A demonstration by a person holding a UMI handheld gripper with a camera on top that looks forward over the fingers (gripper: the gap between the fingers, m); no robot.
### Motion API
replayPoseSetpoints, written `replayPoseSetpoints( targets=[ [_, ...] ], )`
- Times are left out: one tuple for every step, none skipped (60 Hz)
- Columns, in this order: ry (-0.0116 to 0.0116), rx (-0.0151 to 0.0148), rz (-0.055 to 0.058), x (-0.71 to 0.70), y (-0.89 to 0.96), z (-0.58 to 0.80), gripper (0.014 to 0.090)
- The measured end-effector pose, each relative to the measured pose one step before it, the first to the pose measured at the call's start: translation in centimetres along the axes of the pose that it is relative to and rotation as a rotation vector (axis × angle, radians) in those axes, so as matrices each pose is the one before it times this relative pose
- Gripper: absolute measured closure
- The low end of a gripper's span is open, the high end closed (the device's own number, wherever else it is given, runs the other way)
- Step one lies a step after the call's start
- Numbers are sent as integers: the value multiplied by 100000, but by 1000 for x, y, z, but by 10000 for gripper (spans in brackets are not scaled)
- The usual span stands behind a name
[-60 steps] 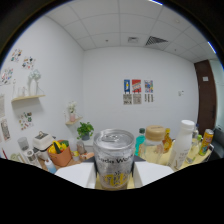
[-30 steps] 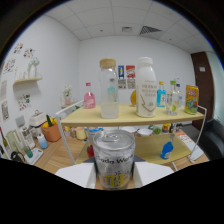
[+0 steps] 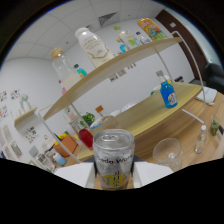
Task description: Make me a cup of Mojito.
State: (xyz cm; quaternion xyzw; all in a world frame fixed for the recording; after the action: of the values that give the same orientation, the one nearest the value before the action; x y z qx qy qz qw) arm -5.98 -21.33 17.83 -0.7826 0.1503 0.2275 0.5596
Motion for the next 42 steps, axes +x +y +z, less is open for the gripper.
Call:
replayPoseSetpoints(
  targets=[
    [-777, 283, 3709, -164, -45, 83, 524],
    [-925, 259, 3871, -108, -30, 22, 525],
    [-916, 278, 3899, -124, -60, 45, 524],
    [-868, 287, 3819, -117, -77, 32, 526],
    [-921, 381, 3671, -111, -104, 34, 525],
    [-975, 433, 3764, -123, -107, 66, 526],
    [-1026, 436, 3868, -120, -105, 64, 526],
    [-1054, 418, 3917, -110, -129, 72, 526],
    [-1051, 344, 3949, -105, -120, 52, 524],
    [-1109, 174, 4215, -149, -131, -18, 523],
    [-1230, 478, 4108, -113, -135, 88, 524],
    [-1312, 430, 4326, -137, -147, 77, 524],
    [-1141, 577, 4359, -92, -194, 121, 524],
    [-1328, 449, 4303, -140, -206, 42, 523],
    [-1214, 542, 4211, -132, -197, 41, 524],
    [-1125, 581, 4114, -136, -212, 73, 525],
    [-1112, 586, 3913, -107, -198, 32, 528],
    [-1094, 187, 3972, -224, -190, -152, 527],
    [-969, 492, 3449, -90, -150, 57, 527],
    [-756, 567, 3211, -69, -187, 32, 527],
    [-652, 538, 3084, 74, -274, -35, 527],
    [-809, 492, 2962, -124, -200, -11, 526],
    [-1116, 254, 2960, -164, -147, -45, 527],
    [-1154, 231, 3096, -181, -161, -7, 526],
    [-1051, 314, 3172, -151, -170, -36, 526],
    [-873, 254, 3501, -212, -189, -185, 526],
    [-987, 566, 3304, -63, -152, 85, 528],
    [-1134, 494, 3421, -88, -191, -17, 529],
    [-1040, 353, 3578, -102, -224, -24, 528],
    [-1015, 645, 3669, -111, -224, 4, 525],
    [-876, 748, 3791, -93, -232, -35, 525],
    [-873, 820, 3803, -119, -240, -46, 527],
    [-998, 554, 3653, -129, -240, -49, 528],
    [-1104, 430, 3508, -170, -185, -21, 527],
    [-1095, 538, 3415, -200, -206, -42, 524],
    [-982, -29, 4001, -427, -260, -424, 526],
    [-855, 846, 3210, 47, -147, 72, 526],
    [-839, 563, 3268, -131, -195, 11, 527],
    [-1016, 552, 2435, 4, -153, 163, 527],
    [-1147, 316, 2684, -161, -106, 2, 527],
    [-1183, 409, 2774, -227, -135, -20, 526],
    [-1108, 391, 2845, -161, -121, -18, 525]
  ],
)
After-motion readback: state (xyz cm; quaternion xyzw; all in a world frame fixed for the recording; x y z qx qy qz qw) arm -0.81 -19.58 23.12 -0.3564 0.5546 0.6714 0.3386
